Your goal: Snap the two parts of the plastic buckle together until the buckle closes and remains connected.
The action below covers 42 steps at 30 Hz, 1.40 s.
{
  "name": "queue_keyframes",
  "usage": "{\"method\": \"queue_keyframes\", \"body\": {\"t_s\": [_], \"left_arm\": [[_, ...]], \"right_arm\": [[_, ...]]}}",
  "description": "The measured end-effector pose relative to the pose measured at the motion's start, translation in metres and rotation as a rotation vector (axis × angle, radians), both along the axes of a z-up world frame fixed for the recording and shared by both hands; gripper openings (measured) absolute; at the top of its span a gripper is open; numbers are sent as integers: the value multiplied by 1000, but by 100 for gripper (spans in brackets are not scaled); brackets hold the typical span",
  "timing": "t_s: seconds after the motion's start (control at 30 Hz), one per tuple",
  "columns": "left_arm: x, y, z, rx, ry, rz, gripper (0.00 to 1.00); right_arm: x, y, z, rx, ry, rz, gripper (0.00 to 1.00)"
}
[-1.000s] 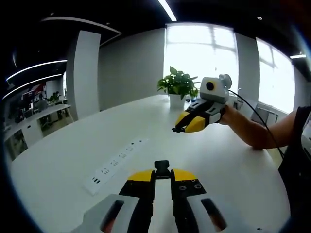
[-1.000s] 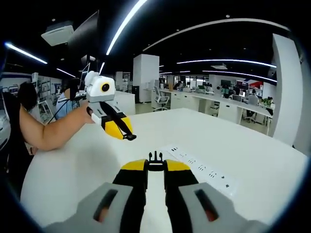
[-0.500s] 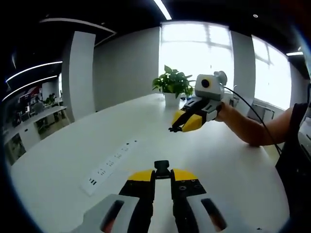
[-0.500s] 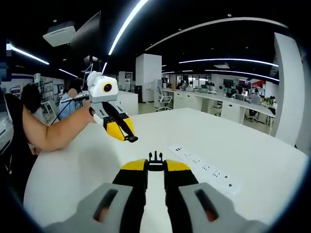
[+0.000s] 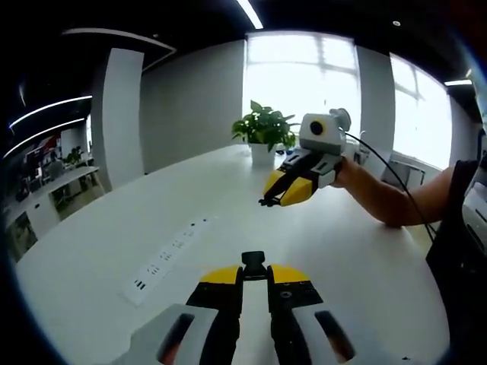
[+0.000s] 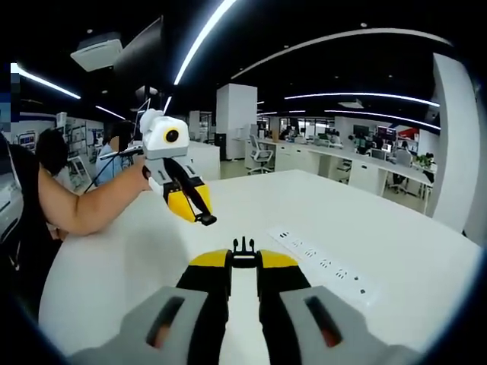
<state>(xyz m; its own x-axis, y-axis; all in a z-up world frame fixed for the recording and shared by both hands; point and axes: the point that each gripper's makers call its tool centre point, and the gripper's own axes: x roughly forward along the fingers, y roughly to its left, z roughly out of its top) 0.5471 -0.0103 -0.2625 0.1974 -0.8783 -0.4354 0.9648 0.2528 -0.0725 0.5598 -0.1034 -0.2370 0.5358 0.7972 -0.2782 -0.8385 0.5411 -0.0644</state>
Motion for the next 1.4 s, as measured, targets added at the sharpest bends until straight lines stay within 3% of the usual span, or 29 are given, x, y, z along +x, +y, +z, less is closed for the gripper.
{"method": "queue_keyframes", "body": {"t_s": [0.33, 0.6, 1.4], "left_arm": [[-4, 4, -10, 13, 18, 0, 11], [-9, 3, -3, 5, 6, -12, 11], [-25, 17, -4, 13, 6, 18, 11]], "right_arm": [[-8, 5, -7, -14, 6, 9, 12], [-13, 8, -4, -8, 5, 19, 12], [-27, 12, -2, -14, 2, 16, 12]]}}
